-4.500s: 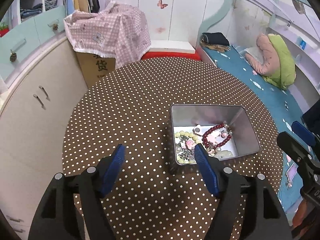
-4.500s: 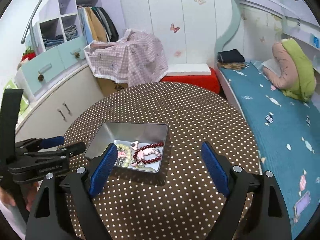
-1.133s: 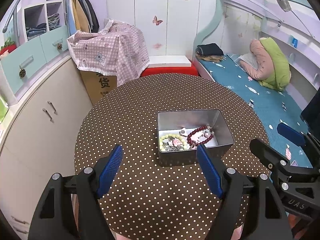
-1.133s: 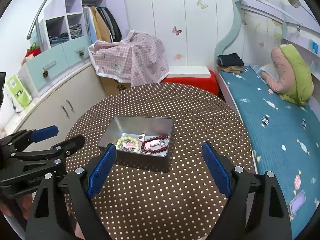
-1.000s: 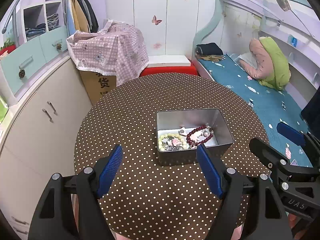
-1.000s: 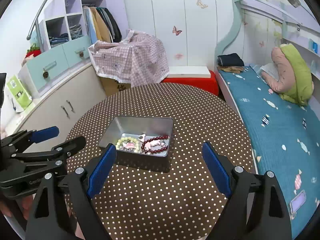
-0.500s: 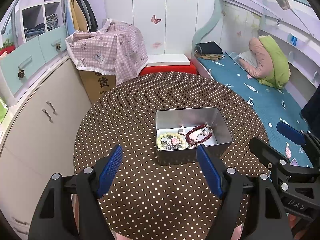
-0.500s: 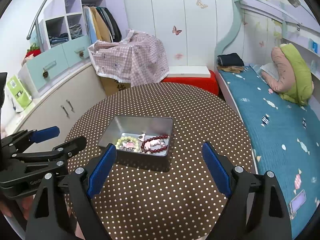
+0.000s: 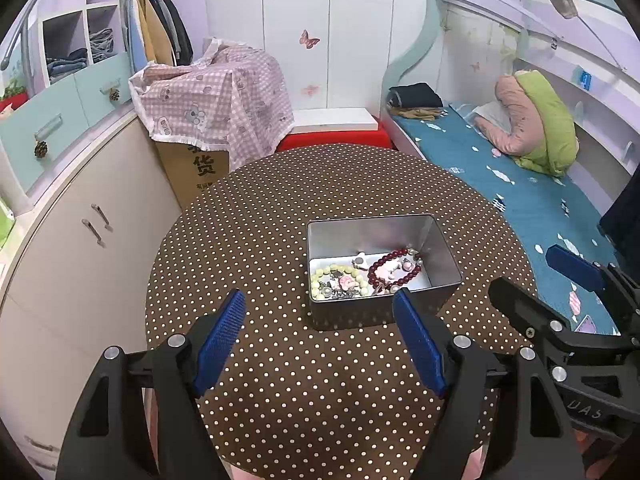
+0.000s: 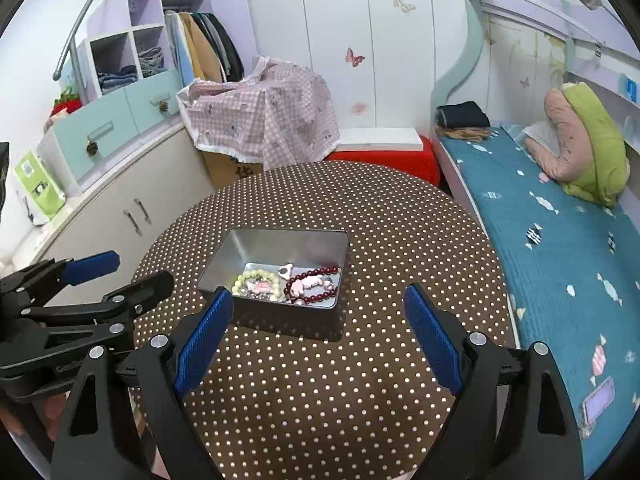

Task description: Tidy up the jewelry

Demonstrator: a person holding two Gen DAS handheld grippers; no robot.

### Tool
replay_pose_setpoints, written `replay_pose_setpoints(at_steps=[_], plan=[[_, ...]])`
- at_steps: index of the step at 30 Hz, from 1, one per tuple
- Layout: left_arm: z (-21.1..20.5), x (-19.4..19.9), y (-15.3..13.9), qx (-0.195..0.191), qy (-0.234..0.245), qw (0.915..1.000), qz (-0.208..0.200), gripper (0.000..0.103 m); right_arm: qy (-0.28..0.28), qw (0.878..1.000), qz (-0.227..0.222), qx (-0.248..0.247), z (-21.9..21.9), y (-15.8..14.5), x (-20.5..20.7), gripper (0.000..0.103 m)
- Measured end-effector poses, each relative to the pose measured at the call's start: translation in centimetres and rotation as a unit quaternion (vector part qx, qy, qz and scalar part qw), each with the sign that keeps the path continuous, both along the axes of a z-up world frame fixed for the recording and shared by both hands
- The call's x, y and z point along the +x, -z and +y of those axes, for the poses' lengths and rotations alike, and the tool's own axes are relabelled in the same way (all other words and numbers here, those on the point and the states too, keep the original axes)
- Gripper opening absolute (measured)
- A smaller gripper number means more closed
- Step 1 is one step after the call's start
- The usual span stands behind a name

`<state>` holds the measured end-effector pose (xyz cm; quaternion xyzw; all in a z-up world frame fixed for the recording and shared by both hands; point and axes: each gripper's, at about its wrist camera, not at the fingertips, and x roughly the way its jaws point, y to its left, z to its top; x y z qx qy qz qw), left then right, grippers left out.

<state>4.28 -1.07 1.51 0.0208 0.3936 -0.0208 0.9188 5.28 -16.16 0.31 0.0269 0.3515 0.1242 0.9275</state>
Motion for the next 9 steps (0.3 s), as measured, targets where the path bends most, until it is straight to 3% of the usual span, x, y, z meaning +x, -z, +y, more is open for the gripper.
replay_pose_setpoints(at_steps=[9], plan=[[-0.27, 0.05, 0.15, 0.001, -0.003, 1.0, 0.004, 0.074, -0.001, 1.0, 0.002, -0.002, -0.04, 0.04, 0.04, 0.085]])
